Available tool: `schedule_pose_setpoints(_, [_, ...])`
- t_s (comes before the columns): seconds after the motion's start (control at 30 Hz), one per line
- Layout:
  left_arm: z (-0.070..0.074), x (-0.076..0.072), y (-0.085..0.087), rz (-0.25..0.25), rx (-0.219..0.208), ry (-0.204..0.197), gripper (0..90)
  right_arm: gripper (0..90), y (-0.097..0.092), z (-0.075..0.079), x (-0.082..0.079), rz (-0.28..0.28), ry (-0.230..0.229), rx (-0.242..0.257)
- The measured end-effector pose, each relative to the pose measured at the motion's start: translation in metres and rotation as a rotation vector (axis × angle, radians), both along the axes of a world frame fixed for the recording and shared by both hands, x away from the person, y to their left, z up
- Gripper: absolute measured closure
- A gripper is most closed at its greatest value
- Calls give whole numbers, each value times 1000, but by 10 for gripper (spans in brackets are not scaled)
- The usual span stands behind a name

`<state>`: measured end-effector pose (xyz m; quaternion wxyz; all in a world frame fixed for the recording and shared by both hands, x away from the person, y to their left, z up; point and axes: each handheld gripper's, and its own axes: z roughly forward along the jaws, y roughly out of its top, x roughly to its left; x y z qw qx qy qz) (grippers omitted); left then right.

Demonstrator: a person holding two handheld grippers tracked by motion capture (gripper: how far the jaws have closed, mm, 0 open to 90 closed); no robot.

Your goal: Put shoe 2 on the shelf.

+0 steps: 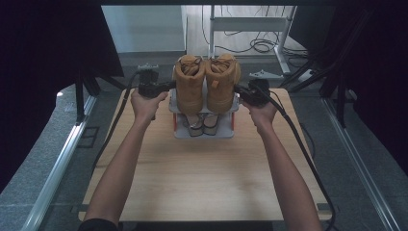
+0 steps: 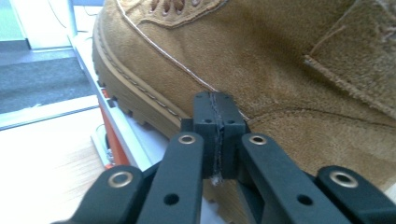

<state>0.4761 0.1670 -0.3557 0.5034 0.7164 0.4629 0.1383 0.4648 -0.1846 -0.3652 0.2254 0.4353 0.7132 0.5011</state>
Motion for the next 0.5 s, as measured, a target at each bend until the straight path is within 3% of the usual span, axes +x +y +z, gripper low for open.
schedule_pose_setpoints(0.17, [4,-3,7,4,-15,-20,876,896,-3,6,-5,12,-13,8])
schedule_pose_setpoints(0.5, [9,-21,17,4,11,-72,889,893,-7,13,-16,33,-53,12])
